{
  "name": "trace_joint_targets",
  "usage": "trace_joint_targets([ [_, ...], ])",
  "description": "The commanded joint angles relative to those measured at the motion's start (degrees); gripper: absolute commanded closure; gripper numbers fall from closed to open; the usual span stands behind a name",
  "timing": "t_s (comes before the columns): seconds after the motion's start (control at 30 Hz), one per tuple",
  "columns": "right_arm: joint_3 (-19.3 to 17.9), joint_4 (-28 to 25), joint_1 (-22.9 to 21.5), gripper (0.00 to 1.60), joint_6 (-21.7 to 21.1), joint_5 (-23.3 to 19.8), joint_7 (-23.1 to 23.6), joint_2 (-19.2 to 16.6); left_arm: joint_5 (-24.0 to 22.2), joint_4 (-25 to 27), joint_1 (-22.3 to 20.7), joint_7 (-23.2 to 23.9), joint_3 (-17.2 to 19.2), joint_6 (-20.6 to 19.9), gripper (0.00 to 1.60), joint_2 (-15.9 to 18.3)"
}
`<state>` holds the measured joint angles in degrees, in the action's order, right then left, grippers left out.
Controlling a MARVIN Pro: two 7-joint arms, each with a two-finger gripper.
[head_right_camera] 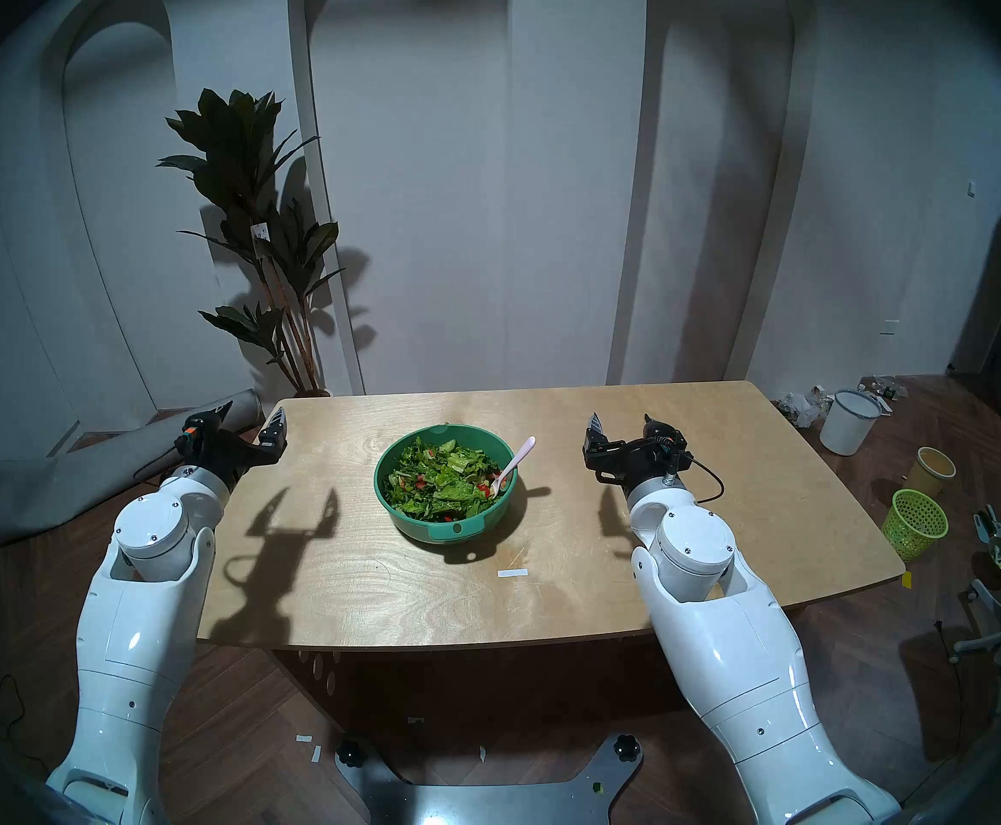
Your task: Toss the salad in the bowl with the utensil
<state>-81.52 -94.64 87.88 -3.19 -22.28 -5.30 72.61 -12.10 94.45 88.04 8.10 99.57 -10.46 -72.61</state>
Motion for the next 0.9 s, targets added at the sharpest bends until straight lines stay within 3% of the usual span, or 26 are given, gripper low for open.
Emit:
trace_joint_targets([
  [0.0,-0.4,-0.8,-1.8,0.0,2.9,-3.8,6.9,-1.3,-1.3,2.3,-1.9,-0.3,0.2,-3.2,0.0,-0.6],
  [0.3,-1.1,0.4,-2.1,0.0,2.5,-7.4,13.0,-2.6,-0.6,2.8,-1.4,-2.4,0.2,-2.9,0.0,-1.6],
  [0.63,-1.6,1.0,-1.7,0.0,2.3,-8.6,15.6,-3.3,-0.6,3.4,-1.0,-2.8,0.1,-2.4,0.0,-1.9],
  [0.8,-1.9,1.1,-1.4,0.0,2.4,-8.3,15.7,-3.9,-3.8,4.3,-1.7,-1.3,-0.5,-9.9,0.0,-0.6],
  [0.87,-1.9,1.1,-1.4,0.0,2.4,-8.3,15.8,-4.0,-3.9,4.1,-2.2,-0.9,-1.0,-10.7,0.0,0.1],
])
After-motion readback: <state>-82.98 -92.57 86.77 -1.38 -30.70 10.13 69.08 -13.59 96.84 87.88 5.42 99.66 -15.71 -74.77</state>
